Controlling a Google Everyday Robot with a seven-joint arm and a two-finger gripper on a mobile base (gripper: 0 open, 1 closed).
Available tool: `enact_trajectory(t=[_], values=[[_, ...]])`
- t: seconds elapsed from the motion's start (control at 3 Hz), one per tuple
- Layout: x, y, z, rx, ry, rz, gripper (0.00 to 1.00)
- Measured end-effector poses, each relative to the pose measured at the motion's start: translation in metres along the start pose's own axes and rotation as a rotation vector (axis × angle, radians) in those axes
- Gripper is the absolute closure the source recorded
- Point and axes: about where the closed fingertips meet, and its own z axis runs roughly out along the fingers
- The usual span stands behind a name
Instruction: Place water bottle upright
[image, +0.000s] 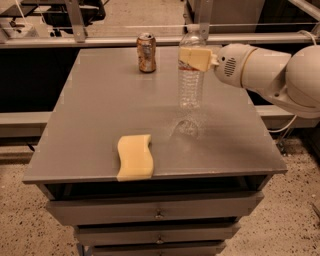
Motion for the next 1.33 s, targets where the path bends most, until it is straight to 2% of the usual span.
enact_trajectory(t=[0.33, 0.67, 1.0, 1.33], values=[[-0.015, -0.004, 0.015, -0.011, -0.095, -0.074, 1.0], [-0.014, -0.003, 0.024, -0.042, -0.139, -0.183, 1.0], [-0.005, -0.003, 0.028, -0.068, -0.152, -0.272, 1.0], [0.0, -0.004, 0.03, -0.089, -0.168, -0.309, 1.0]])
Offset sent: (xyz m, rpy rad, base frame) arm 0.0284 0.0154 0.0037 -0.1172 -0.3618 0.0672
